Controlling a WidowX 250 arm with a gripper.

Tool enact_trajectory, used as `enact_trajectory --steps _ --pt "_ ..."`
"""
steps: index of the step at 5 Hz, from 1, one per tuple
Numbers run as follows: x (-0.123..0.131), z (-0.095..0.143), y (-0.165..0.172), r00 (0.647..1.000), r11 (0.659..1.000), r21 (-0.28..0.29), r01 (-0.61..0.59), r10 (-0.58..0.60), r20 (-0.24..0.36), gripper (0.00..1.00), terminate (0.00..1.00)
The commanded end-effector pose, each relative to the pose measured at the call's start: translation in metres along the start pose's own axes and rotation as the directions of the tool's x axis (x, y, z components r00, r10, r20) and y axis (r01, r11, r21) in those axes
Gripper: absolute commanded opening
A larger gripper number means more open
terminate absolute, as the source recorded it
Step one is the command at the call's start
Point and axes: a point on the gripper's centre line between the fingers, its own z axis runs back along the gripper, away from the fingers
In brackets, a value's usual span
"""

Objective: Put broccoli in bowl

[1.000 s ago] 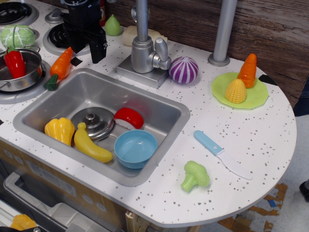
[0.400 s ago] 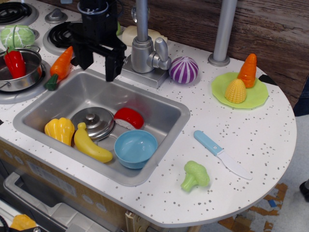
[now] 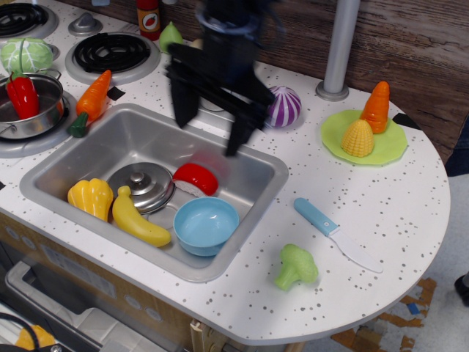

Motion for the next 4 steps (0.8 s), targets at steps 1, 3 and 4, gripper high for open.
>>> enact_trajectory --steps 1,3,4 --pt "-0.009 0.008 -0.053 0.995 0.997 -0.025 0.079 -0.078 0.062 1.0 0.0" --pt "-0.02 -0.016 -0.088 0.979 0.98 -0.068 0.186 -0.179 0.099 1.0 0.0" --pt "-0.024 -0.031 -0.101 0.979 0.984 -0.086 0.154 -0.14 0.148 1.0 0.0"
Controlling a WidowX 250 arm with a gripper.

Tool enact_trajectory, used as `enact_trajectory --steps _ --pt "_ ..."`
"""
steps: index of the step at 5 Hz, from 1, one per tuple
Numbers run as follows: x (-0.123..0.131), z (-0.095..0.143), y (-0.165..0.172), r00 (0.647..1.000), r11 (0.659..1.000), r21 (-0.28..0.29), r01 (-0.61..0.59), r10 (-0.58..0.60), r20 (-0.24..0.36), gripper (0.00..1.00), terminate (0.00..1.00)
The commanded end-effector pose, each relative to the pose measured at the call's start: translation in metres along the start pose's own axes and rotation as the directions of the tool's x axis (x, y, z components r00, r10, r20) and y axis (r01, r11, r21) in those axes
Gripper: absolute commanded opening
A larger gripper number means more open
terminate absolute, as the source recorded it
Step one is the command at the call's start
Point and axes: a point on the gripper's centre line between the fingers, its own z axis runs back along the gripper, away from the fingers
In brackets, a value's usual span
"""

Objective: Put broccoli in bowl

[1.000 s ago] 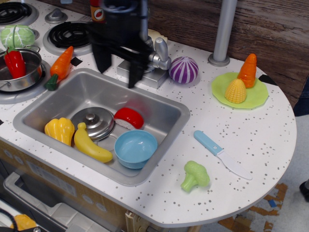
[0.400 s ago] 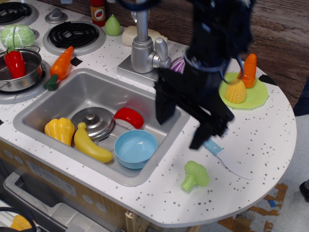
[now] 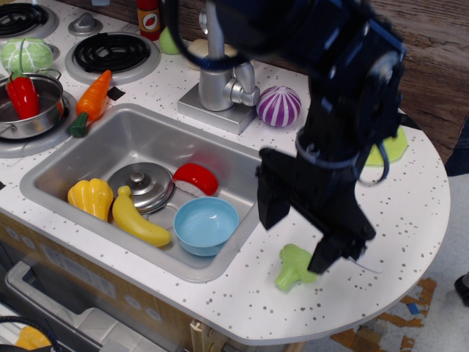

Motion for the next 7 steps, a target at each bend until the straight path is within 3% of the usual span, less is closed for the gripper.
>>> enact_trajectory --steps 1,5,6,7 --pt "0.002 -0.017 -0.007 0.995 0.999 -0.027 -0.033 0.035 0.091 1.0 0.0" --pt "0.0 -0.049 -0.003 0.966 0.987 -0.093 -0.132 0.149 0.213 1.0 0.0" --pt "0.001 -0.049 -0.003 0.962 0.983 -0.106 -0.148 0.168 0.215 0.0 0.0" --pt "0.001 -0.046 -0.001 0.962 0.98 -0.118 -0.162 0.183 0.202 0.0 0.0"
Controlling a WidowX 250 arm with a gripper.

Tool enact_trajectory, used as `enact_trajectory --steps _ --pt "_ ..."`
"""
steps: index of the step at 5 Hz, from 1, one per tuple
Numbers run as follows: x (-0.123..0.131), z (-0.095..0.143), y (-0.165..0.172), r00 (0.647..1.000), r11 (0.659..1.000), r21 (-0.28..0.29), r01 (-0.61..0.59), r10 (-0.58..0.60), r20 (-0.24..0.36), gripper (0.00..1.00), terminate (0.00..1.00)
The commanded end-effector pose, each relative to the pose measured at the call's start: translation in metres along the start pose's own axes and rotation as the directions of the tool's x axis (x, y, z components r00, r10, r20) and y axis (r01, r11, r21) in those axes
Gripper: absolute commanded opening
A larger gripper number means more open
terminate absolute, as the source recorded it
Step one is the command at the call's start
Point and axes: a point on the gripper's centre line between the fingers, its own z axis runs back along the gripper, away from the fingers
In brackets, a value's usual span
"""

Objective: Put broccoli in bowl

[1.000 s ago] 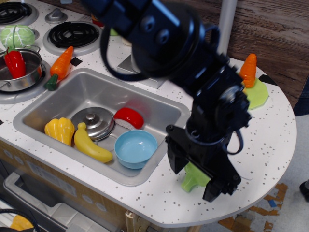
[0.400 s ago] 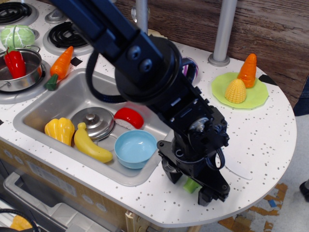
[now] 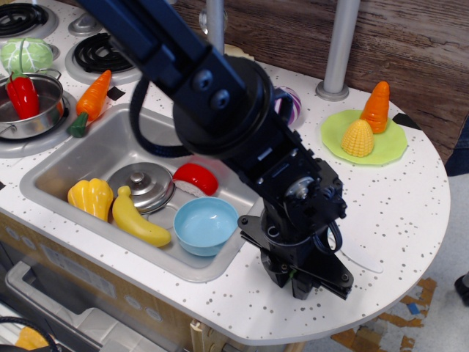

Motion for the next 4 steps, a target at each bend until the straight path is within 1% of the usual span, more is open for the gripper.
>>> enact_trajectory --steps 1,2,3,4 --pt "0.006 0.009 0.004 1.0 1.0 -0.016 -0.008 0.008 -0.005 0.0 0.0" --pt "0.011 0.024 0.015 0.999 1.0 -0.004 -0.007 0.007 -0.054 0.0 0.0" --pt "0.021 0.042 0.052 0.993 0.999 0.016 0.049 -0.047 -0.109 0.0 0.0" --pt "0.028 0.049 0.079 0.986 0.996 0.031 0.084 -0.078 -0.148 0.0 0.0"
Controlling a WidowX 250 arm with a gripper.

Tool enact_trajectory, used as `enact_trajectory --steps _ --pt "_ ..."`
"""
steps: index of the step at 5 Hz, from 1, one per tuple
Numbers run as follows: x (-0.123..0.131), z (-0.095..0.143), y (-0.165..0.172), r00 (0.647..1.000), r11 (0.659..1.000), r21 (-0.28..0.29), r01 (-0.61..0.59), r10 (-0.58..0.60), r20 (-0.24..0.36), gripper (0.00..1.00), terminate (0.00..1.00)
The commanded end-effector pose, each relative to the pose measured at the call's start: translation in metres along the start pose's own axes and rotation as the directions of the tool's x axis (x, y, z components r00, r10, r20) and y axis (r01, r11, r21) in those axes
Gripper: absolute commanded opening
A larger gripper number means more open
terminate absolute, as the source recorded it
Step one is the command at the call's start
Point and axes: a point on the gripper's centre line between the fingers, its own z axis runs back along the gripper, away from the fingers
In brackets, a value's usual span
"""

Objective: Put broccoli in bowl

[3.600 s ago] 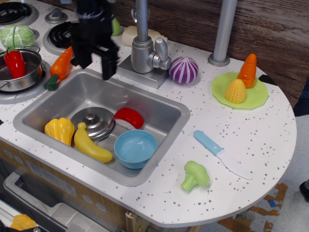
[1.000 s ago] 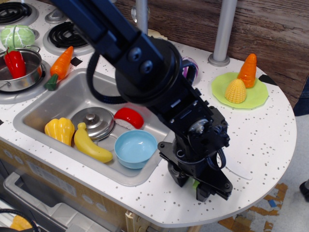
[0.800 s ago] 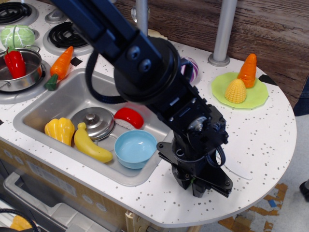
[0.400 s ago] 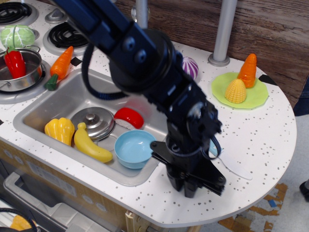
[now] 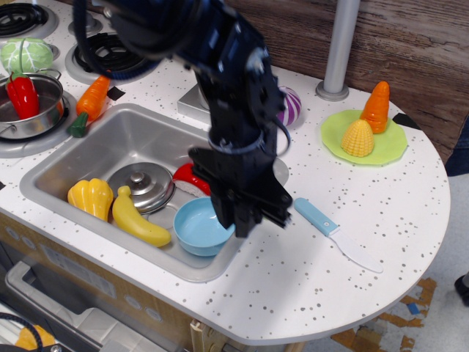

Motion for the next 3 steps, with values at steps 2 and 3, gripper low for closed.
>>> enact_trajectory --steps 2,3 --pt "0.013 0.008 0.059 0.995 0.996 0.015 0.091 -0.091 0.037 0.0 0.0" --pt "0.015 0.006 0.062 0.991 0.995 -0.015 0.097 -0.095 0.096 1.0 0.0"
